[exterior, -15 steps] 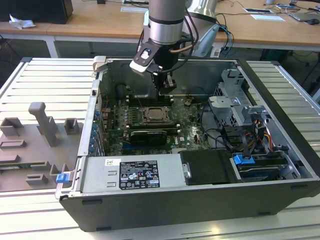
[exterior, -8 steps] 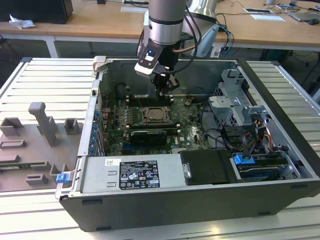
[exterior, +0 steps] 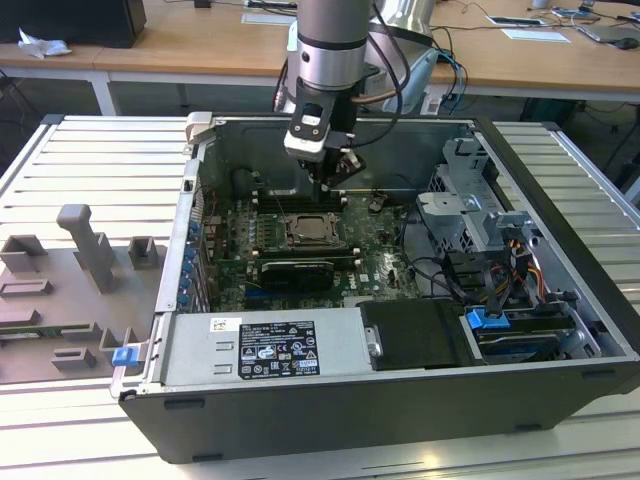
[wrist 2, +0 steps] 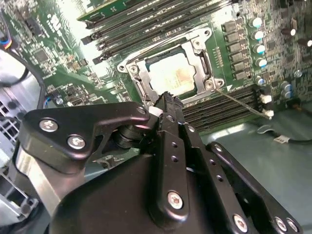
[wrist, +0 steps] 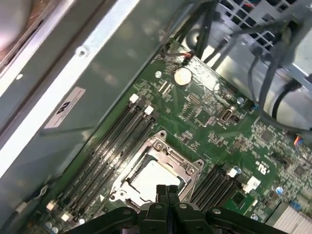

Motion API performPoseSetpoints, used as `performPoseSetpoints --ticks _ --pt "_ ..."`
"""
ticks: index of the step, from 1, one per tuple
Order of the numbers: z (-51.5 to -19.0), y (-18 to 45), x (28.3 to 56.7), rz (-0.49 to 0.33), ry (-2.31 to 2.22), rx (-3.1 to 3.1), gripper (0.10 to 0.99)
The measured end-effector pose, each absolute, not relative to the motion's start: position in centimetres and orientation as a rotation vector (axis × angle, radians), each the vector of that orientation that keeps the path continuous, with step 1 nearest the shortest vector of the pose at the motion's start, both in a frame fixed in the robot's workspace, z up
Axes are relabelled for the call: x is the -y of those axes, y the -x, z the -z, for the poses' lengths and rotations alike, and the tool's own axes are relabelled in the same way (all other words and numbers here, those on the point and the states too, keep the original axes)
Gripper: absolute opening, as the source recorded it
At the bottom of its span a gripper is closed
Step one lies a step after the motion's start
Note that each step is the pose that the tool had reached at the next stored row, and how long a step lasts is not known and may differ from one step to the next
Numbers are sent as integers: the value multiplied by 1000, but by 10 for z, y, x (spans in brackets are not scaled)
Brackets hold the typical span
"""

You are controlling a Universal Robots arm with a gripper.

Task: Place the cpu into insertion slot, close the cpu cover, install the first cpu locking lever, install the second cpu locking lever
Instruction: 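Install the first cpu locking lever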

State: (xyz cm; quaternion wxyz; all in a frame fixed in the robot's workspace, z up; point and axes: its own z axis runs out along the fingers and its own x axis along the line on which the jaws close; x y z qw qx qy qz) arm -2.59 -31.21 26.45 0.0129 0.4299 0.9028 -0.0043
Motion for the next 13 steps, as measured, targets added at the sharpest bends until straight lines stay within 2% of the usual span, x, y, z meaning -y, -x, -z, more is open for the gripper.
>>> performPoseSetpoints --ticks 13 --pt "-264 26 312 8 -922 -2975 106"
